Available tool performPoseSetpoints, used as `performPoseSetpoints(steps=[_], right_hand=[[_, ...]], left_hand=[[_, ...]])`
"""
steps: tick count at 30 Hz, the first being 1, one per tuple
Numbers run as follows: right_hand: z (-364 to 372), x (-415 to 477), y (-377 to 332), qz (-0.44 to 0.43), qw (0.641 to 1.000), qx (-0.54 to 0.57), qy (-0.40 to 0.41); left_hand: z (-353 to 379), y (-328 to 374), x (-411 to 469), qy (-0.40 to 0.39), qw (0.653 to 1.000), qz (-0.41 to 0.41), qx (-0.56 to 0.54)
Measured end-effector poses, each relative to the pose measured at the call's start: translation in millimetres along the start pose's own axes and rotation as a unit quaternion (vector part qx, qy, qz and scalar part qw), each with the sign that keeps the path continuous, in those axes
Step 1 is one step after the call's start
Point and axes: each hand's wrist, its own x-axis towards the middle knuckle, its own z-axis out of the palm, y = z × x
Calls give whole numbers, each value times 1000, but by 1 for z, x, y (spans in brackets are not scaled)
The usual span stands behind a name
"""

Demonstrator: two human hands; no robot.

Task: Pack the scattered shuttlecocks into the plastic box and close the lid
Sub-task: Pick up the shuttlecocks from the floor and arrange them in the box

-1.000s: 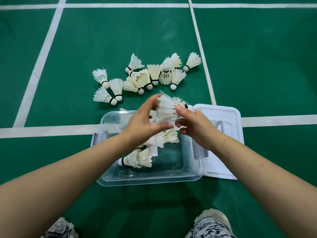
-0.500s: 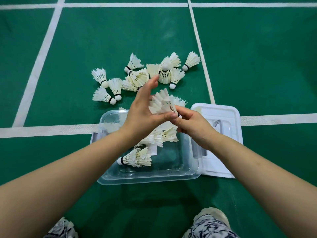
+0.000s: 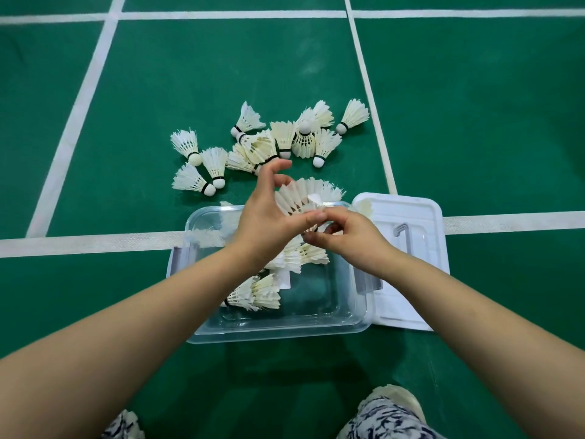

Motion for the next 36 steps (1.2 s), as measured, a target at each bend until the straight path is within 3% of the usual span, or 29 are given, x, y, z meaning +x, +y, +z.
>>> performPoseSetpoints(steps=[3,7,12,21,29,32,36], right_hand=[[-13,5,5,29,999,-19,30],[-29,10,8,55,991,57,111],[-25,12,11,52,990,44,121],[-26,12,10,47,992,43,113],[-24,13,12,45,993,26,109],[-25,15,12,42,993,15,111],[-24,18,12,35,994,-11,106]], left_hand=[[-5,-8,-3,-38,988,51,140],[-4,-42,-19,-213,934,47,282],[12,-66,-33,-319,879,58,351],[29,-67,-31,-347,841,117,398],[22,-94,-34,-411,684,168,578],[21,-96,-33,-422,661,153,601],[25,-97,-34,-419,662,140,606]])
